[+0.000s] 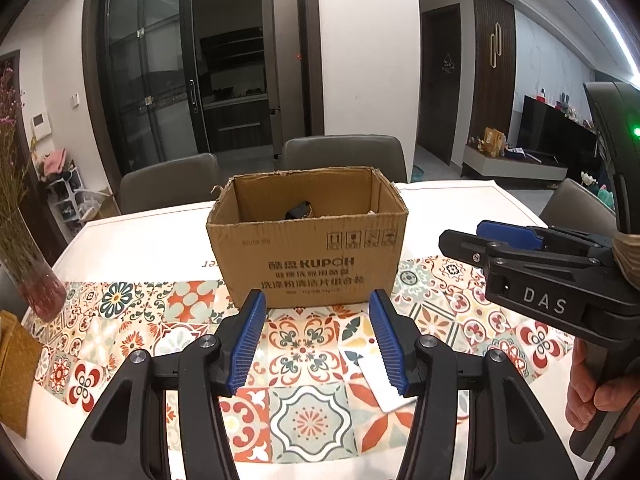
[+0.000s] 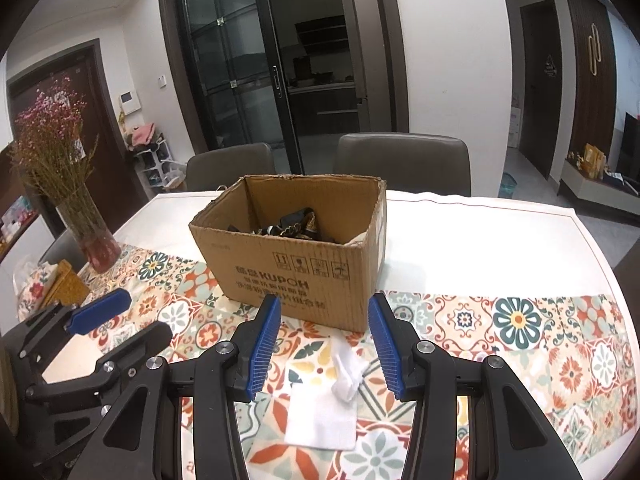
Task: Organize soft objects
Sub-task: 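Move both tools back toward the white cloth on the table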
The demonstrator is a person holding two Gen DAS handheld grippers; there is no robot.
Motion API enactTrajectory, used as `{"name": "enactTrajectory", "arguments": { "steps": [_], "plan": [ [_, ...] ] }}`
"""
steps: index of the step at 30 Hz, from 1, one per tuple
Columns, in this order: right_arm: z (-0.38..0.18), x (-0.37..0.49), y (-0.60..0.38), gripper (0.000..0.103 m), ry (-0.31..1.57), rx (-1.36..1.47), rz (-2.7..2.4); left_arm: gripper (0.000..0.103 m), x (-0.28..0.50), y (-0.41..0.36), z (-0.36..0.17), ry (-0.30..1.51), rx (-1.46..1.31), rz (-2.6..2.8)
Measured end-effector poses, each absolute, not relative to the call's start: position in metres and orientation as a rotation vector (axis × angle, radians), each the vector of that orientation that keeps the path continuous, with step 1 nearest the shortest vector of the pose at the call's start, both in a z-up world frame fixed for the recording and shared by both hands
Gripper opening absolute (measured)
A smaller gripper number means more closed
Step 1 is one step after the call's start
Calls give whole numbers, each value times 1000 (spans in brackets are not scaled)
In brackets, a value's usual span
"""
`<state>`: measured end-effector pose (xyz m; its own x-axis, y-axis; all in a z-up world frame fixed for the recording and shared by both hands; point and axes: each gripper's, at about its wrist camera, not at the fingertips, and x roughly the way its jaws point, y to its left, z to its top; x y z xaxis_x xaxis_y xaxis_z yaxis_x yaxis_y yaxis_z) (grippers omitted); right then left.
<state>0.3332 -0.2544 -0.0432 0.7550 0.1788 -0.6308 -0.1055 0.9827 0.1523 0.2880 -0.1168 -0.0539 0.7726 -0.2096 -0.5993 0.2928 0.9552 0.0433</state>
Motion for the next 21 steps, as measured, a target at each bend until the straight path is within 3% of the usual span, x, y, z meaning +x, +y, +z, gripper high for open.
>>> {"name": "enactTrajectory", "arguments": {
  "steps": [21],
  "plan": [
    [-48, 314, -262, 47, 708, 106, 213, 58, 259, -139, -54, 625, 114, -173]
  ]
}}
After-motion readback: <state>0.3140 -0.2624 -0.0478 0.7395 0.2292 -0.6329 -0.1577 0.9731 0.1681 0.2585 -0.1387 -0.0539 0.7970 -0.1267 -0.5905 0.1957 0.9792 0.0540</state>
